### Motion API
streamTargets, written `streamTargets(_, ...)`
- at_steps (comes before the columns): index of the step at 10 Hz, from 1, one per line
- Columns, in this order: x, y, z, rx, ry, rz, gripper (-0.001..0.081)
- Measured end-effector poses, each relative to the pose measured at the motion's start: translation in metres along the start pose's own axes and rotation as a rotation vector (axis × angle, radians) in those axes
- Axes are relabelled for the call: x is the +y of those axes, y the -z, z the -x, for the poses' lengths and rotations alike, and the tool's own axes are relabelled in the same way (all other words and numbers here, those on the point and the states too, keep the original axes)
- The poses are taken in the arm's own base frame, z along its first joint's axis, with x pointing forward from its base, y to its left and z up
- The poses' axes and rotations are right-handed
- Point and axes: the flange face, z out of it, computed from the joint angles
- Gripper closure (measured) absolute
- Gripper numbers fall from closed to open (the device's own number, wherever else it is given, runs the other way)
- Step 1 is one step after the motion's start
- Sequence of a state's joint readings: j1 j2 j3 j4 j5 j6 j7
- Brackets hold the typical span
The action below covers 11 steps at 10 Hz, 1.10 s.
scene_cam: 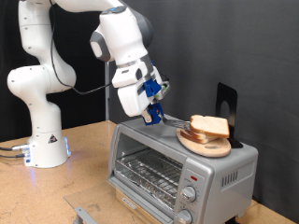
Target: Make a piece of toast with the oven
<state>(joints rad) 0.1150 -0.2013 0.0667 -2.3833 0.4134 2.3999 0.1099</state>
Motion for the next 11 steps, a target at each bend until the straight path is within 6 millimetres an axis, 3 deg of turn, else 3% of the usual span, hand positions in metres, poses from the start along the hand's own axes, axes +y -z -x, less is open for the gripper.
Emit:
streamTargets(4, -0.016, -0.002, 0.008, -0.021, 0.008, -0.005, 0.0373)
streamTargets(11, -0.022, -0.002, -0.016, 0.023, -0.063, 0.02, 0.0373)
